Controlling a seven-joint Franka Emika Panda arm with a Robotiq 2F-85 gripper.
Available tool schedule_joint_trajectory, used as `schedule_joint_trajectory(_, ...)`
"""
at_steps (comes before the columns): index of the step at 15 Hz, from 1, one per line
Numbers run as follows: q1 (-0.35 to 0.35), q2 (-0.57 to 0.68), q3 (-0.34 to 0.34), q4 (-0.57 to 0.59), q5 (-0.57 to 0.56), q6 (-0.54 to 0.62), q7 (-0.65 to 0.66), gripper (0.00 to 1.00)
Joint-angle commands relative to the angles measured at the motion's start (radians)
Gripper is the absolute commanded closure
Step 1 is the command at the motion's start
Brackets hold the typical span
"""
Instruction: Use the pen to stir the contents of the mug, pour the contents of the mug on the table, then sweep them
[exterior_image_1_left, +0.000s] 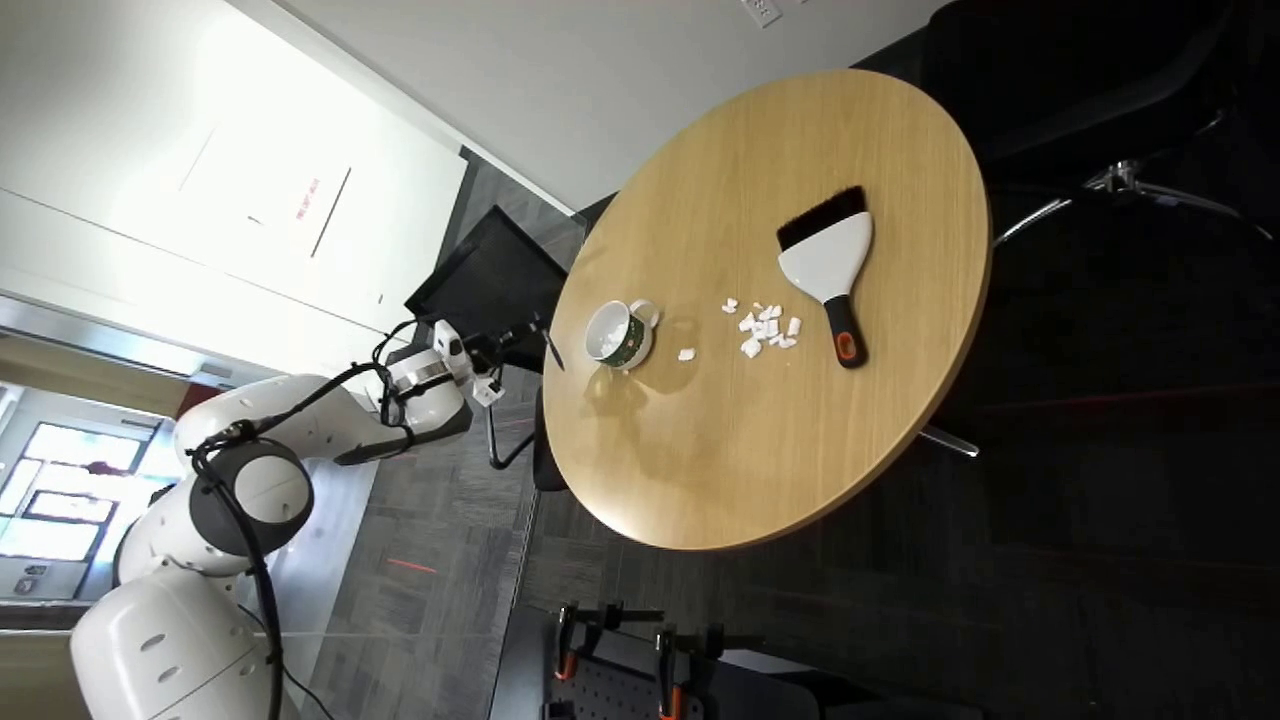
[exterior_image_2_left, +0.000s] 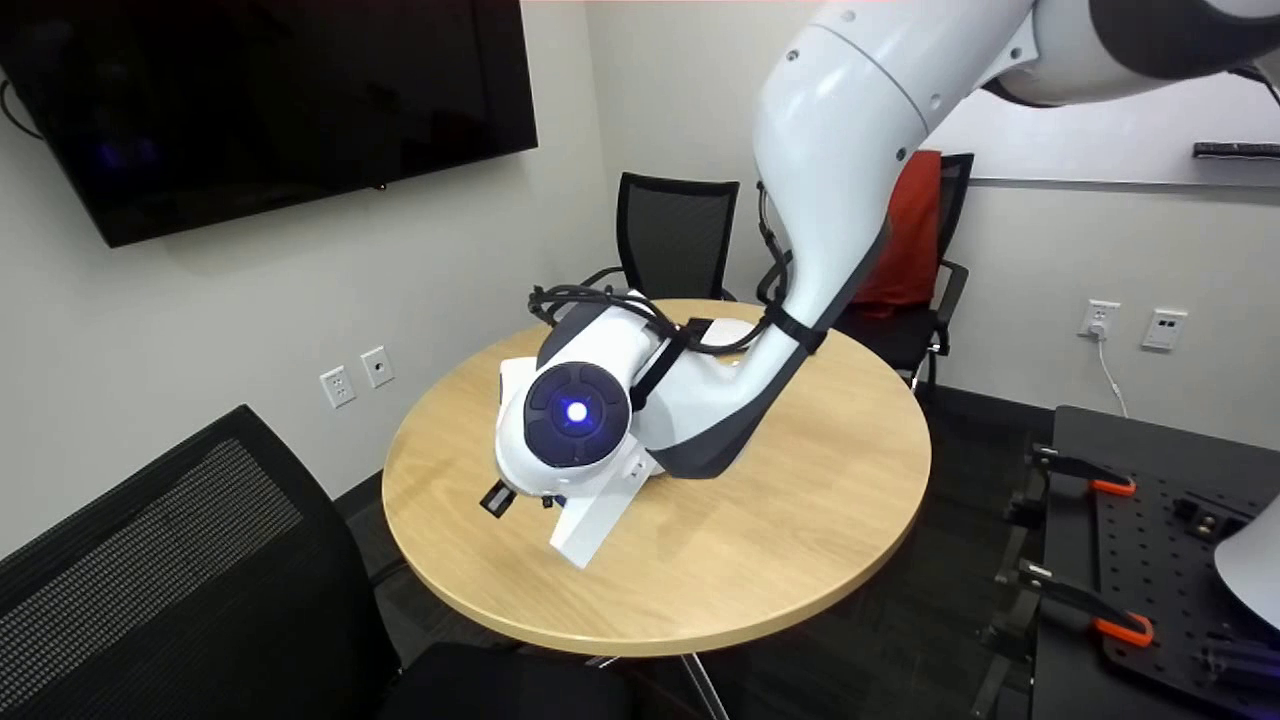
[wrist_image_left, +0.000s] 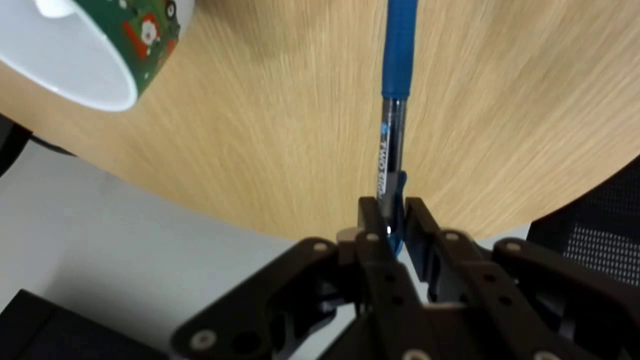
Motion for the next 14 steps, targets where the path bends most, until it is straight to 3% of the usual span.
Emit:
schedule_joint_trajectory(1,0.000,0.084,0.001,0.088,0.164,0.030,-0.209,0.96)
schedule_joint_trajectory(6,0.037,0.133,-0.033,0.143,0.367,0.012,-0.395,0.96)
schedule_joint_trajectory(7,0.046,0.133,-0.042,0.148,0.401,0.007,-0.420,0.58)
schedule_joint_trajectory(9,0.063,0.129,-0.064,0.150,0.460,0.009,-0.454,0.50)
schedule_joint_trajectory(14,0.109,0.077,-0.137,0.108,0.529,0.026,-0.445,0.11)
